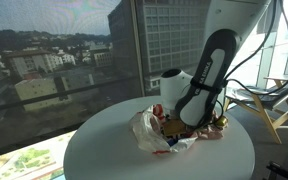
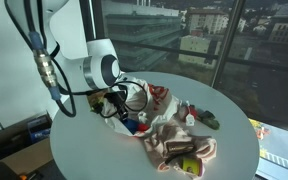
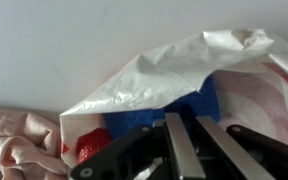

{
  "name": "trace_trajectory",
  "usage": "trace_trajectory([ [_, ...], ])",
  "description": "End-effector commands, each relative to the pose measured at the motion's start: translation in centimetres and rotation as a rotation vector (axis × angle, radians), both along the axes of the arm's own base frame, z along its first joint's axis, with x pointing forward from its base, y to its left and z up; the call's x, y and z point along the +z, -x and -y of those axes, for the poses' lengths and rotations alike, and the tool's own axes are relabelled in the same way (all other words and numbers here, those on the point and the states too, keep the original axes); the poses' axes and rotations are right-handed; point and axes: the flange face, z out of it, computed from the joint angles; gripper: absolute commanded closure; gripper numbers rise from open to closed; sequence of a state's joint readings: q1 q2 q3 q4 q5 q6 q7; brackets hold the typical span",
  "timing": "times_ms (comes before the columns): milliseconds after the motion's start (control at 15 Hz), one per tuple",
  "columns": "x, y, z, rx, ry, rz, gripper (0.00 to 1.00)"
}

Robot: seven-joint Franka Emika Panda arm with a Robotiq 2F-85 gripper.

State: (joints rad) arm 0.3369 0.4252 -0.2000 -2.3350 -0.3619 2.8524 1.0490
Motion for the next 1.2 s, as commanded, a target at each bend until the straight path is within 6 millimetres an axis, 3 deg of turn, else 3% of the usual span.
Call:
trace_trajectory([
  [0,2.2,-0.5,-0.1,0.014,0.026,0.033,0.97],
  [67,2.9,-0.7,-0.1,0.013,0.042,0.037,0.92],
  [333,4.5,-1.0,0.5,0.032,0.114,0.014,0.91],
  [400,4.2,-0.9,0.6,0.031,0.122,-0.019,0.84],
  [467,3.9,-0.7,0.8,0.023,0.131,-0.048,0.66],
  [733,2.2,-0.3,1.8,-0.053,0.131,-0.091,0.38],
  [1067,1.2,-0.8,4.7,-0.145,0.177,-0.074,0.01],
  [1133,1.0,-0.9,5.3,-0.16,0.189,-0.071,0.0],
])
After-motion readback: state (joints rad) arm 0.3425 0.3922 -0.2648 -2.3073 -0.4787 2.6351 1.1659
